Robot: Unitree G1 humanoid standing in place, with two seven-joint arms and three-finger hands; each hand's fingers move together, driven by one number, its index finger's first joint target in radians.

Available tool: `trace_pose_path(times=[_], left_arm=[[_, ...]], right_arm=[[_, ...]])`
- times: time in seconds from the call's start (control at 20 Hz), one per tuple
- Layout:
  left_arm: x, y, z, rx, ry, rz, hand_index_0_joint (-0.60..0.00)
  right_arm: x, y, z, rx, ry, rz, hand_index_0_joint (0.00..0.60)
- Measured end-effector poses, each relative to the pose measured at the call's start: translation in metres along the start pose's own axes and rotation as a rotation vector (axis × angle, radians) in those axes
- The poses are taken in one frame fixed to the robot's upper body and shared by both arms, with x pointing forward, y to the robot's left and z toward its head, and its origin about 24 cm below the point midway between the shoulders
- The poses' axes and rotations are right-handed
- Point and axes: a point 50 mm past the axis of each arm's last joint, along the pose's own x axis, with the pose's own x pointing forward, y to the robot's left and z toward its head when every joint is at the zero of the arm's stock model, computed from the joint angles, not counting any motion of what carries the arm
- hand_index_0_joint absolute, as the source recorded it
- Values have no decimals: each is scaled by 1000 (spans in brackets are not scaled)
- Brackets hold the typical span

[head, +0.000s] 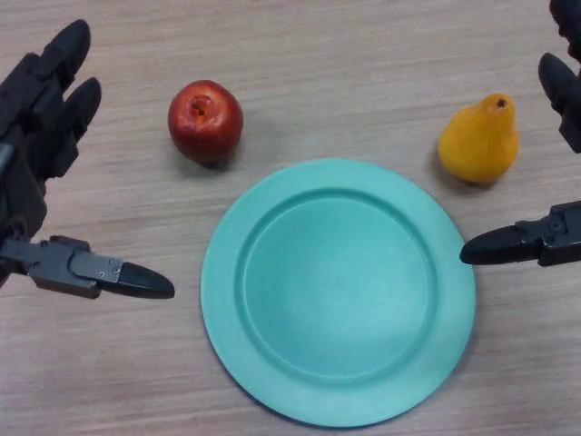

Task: Pick up the red apple and place it on the plate

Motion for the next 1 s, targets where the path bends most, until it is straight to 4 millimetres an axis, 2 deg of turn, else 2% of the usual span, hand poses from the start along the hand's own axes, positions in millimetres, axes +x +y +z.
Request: trace_pose_path(times=[0.25,0.45,0.55,0.7,1.0], left_arm=[[-1,2,-4,-16,15,4,0],[-2,2,-1,-27,19,-10,0],[3,6,-7,-25,48,-21,0],[18,13,-16,-46,79,-15,0],[74,15,-38,125,19,30,0]], right_arm=[[2,10,1,1,-3,65,0],[3,10,3,1,-13,73,0],[3,10,3,0,-13,75,0],[2,12,3,-3,-12,116,0],[-3,7,5,-11,-4,99,0]])
